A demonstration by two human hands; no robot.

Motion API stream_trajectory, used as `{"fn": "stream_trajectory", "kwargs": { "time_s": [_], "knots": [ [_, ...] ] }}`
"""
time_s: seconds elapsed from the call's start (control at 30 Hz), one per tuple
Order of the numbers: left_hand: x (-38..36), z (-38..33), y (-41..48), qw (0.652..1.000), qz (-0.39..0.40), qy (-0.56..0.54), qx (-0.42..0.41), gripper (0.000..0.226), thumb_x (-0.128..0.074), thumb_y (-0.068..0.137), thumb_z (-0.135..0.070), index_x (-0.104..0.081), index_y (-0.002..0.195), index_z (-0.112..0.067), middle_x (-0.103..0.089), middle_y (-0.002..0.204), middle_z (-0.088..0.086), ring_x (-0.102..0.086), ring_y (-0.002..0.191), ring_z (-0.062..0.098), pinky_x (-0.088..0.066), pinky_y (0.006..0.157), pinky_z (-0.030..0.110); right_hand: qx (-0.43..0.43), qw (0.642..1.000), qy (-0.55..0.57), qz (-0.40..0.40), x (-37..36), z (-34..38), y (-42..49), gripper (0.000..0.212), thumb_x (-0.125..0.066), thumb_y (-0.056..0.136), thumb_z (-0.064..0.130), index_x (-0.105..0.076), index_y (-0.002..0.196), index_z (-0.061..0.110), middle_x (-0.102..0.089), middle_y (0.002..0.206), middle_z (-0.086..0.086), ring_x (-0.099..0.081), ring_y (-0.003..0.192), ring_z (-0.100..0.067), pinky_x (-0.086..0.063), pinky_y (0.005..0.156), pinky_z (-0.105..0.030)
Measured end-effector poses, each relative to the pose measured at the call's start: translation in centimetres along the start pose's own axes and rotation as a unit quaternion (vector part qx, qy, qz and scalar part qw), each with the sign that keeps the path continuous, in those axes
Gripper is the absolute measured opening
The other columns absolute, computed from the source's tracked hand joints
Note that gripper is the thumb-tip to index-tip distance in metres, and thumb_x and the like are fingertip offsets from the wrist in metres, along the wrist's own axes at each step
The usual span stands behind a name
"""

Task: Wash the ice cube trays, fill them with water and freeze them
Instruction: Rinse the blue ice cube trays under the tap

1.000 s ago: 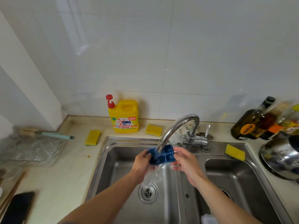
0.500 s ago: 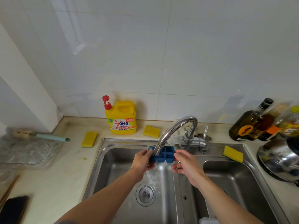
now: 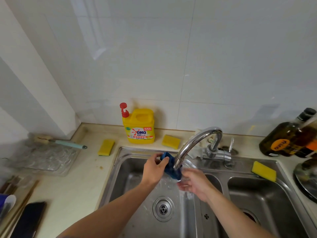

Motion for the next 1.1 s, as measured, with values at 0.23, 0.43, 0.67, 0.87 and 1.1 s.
{"fn": "stream_trajectory", "kwargs": {
  "time_s": [0.23, 0.43, 0.67, 0.87, 1.1],
  "knots": [
    [-0.8, 3.0, -0.3, 0.990, 0.083, -0.065, 0.094, 0.023, -0.048, 0.107, -0.021, -0.065, 0.120, -0.015, -0.070, 0.108, 0.008, -0.068, 0.098, 0.020, -0.059, 0.069, 0.027, 0.009, 0.998, 0.038, -0.044, 2.0, 0.1, 0.5, 0.041, -0.063, 0.098, 0.043, -0.072, 0.109, 0.005, -0.073, 0.095, -0.015, -0.068, 0.074, -0.029, -0.060, 0.066, -0.037],
    [-5.5, 4.3, -1.7, 0.962, 0.190, -0.126, 0.151, 0.026, -0.044, 0.107, -0.013, -0.069, 0.113, -0.015, -0.073, 0.105, 0.012, -0.071, 0.094, 0.025, -0.059, 0.073, 0.031, -0.071, 0.997, 0.019, 0.012, 2.8, -2.9, -1.3, 0.073, -0.053, 0.090, 0.075, -0.065, 0.123, 0.011, -0.073, 0.106, -0.026, -0.071, 0.073, -0.030, -0.057, 0.061, -0.033],
    [-10.0, 6.1, -2.5, 0.951, 0.277, -0.035, 0.136, 0.020, -0.052, 0.103, -0.017, -0.070, 0.113, -0.018, -0.075, 0.095, 0.006, -0.068, 0.086, 0.023, -0.056, 0.074, 0.030, -0.051, 0.991, 0.003, -0.128, 7.2, -4.4, -4.0, 0.033, -0.064, 0.096, 0.039, -0.071, 0.108, 0.008, -0.069, 0.089, -0.016, -0.062, 0.060, -0.021, -0.053, 0.054, -0.031],
    [-11.9, 8.6, -3.5, 0.954, 0.244, 0.061, 0.162, 0.015, -0.054, 0.103, -0.015, -0.068, 0.109, -0.012, -0.070, 0.088, 0.007, -0.063, 0.074, 0.016, -0.047, 0.060, 0.024, 0.039, 0.964, -0.110, -0.237, 12.0, -4.4, -7.1, 0.019, -0.073, 0.086, 0.030, -0.066, 0.104, 0.032, -0.073, 0.096, -0.002, -0.068, 0.079, -0.019, -0.057, 0.071, -0.042],
    [-13.3, 6.2, -4.3, 0.944, 0.252, 0.205, 0.059, 0.021, -0.054, 0.101, -0.018, -0.070, 0.101, -0.005, -0.073, 0.095, 0.016, -0.068, 0.083, 0.025, -0.051, 0.071, 0.031, 0.145, 0.909, -0.236, -0.311, 15.3, -0.8, -10.8, 0.045, -0.077, 0.085, 0.030, -0.061, 0.126, 0.027, -0.063, 0.117, 0.006, -0.061, 0.099, -0.003, -0.045, 0.077, -0.013]
  ]
}}
Point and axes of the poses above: each hand's wrist, its own y-axis towards the middle knuckle, its own x-axis out of the back of the hand, z = x × y, the point moved 10 cm from there along y, towards the middle knuckle
